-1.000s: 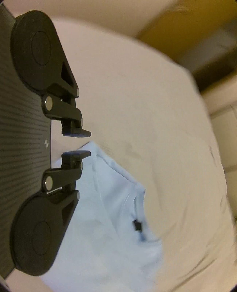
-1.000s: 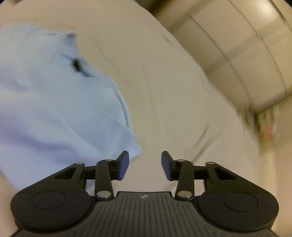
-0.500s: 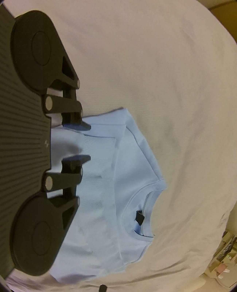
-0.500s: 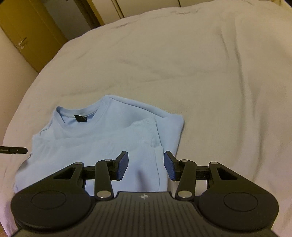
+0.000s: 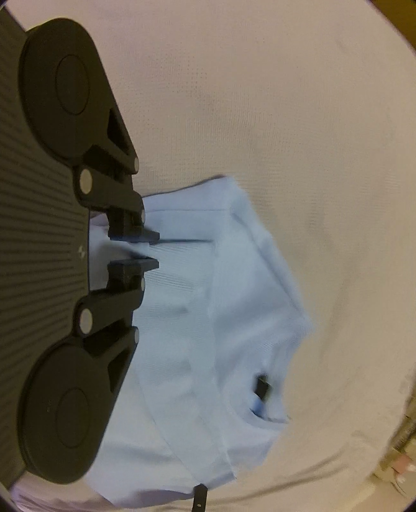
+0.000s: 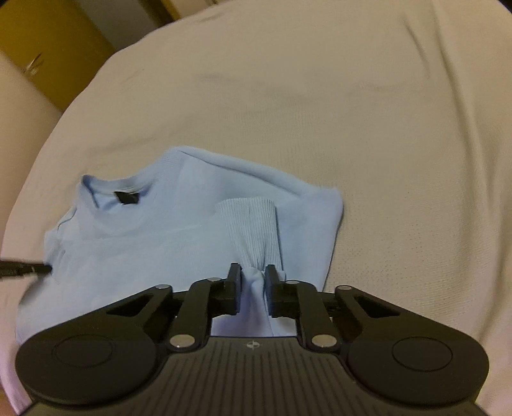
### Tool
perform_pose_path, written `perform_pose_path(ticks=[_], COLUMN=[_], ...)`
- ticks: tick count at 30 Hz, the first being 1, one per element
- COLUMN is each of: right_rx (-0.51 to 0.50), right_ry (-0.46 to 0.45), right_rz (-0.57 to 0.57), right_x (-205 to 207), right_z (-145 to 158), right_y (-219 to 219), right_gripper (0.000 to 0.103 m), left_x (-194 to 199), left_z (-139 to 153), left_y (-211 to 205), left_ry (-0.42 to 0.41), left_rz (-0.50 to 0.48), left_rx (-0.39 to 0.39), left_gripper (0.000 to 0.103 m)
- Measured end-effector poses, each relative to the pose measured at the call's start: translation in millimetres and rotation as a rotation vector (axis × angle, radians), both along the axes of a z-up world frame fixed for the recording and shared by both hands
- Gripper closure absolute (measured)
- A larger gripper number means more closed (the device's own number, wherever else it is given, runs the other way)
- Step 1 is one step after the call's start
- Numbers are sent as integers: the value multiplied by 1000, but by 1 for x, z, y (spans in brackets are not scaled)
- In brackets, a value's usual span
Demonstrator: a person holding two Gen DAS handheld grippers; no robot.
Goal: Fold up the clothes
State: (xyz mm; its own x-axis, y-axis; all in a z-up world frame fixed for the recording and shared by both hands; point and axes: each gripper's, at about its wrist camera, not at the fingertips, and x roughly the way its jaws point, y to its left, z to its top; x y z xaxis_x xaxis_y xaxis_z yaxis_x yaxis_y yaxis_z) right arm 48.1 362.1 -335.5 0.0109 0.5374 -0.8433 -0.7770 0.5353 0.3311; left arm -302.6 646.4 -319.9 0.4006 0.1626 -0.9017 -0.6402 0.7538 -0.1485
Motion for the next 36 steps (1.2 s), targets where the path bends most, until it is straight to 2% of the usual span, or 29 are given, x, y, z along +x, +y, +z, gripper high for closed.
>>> perform_pose_path(ticks=[4, 6, 8, 10, 11, 14, 16, 17, 19, 21, 24, 27, 31, 34, 36], right_rx=[117, 172, 190, 191, 187, 74, 24, 25, 37, 51, 81, 76, 49, 23, 37], right_ry=[-128, -175, -192, -188, -184, -148, -115, -110, -101, -103, -70, -10, 147, 223, 228], right_rz=[42, 20, -20, -54, -70, -90, -94, -109, -146, -190, -221, -285, -408, -463, -470], right_x=[-8, -5, 5, 14, 17, 24, 28, 29, 32, 33, 26, 7, -29, -59, -68], right_z=[50, 65, 62, 48, 39, -8, -30, -30, -25, -16, 3, 16, 11, 0, -7], right_y=[-3, -1, 7, 15, 20, 47, 58, 59, 57, 48, 22, -26, -89, -117, -119], right_gripper=[91, 91, 91, 91, 91, 91, 88, 86, 63, 53, 53, 50, 50, 49, 49], left_x=[-1, 7, 15, 23, 30, 49, 54, 53, 45, 29, -8, -55, -109, -126, -126], left_z=[41, 44, 44, 33, 21, -23, -34, -30, -20, -6, 14, 22, 12, 0, -9], left_y=[-2, 4, 10, 18, 22, 30, 34, 37, 43, 48, 40, 12, -27, -45, -47], left_ry=[-131, -138, -144, -139, -103, 31, 58, 50, 19, -10, -20, -37, -82, -121, -145], left_rz=[-4, 19, 43, 66, 60, 20, 14, 24, 64, 122, 195, 276, 428, 520, 546], left_rx=[125, 193, 249, 254, 247, 216, 204, 193, 168, 132, 86, -50, -267, -343, -352], left_gripper=[96, 96, 96, 94, 94, 91, 87, 85, 79, 74, 76, 76, 74, 74, 74])
